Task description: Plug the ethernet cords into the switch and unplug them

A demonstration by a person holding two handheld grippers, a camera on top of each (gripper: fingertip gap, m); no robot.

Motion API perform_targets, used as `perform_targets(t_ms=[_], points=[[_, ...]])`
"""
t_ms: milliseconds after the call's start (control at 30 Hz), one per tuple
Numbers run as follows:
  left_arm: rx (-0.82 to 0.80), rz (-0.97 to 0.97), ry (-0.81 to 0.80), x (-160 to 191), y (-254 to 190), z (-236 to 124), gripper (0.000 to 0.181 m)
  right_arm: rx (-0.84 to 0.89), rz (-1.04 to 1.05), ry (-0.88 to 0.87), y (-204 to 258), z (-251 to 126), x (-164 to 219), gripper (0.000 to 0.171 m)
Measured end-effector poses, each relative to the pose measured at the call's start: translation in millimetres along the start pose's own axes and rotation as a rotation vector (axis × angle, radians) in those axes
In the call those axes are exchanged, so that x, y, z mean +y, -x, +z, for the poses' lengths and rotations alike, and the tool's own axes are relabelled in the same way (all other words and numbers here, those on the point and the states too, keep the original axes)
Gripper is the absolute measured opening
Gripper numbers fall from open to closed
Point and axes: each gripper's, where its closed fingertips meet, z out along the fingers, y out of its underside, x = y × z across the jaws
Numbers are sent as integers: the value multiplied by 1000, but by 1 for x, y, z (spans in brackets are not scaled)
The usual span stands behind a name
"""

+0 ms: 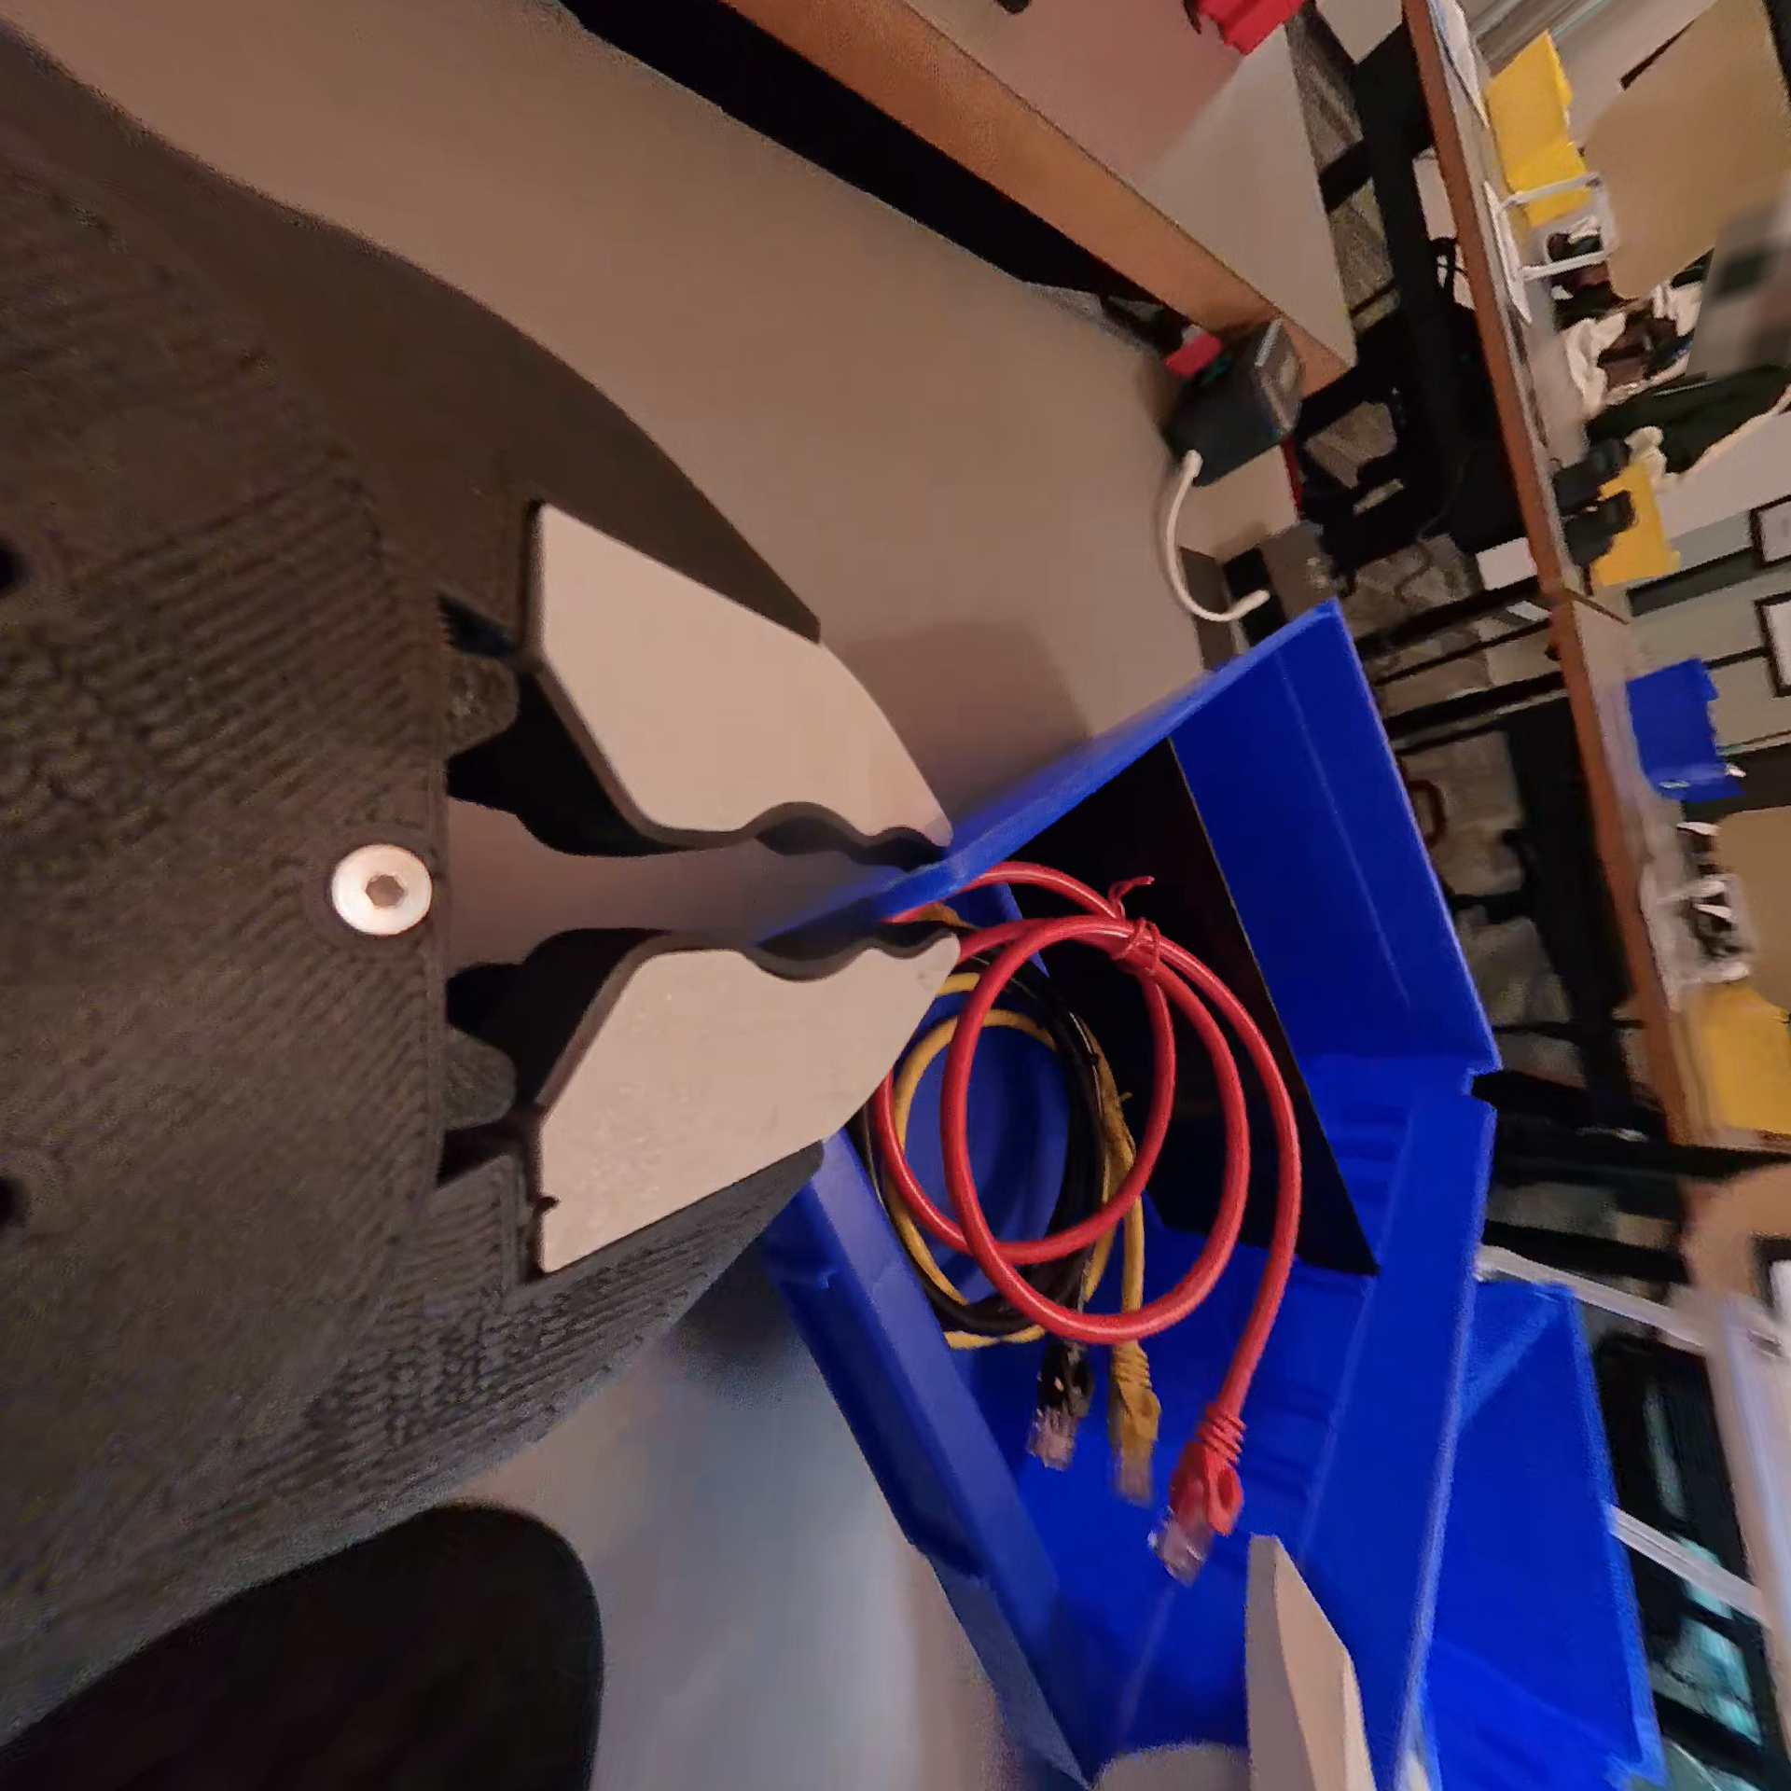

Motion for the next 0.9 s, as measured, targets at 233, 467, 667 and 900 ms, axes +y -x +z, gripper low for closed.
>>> perform_targets(t_ms=[233, 467, 667, 900], points=[[54, 77, 86, 19, -3, 15, 28, -155, -198, 199, -8, -24, 28, 34], [298, 354, 154, -27, -51, -10, 40, -129, -576, 572, -74, -71, 72, 57], [531, 645, 590, 40, -111, 30, 49, -95, -697, 773, -96, -44, 106, 42], [613, 709, 717, 56, -128, 53, 33, -110, -649, 737, -117, -70, 113, 26]])
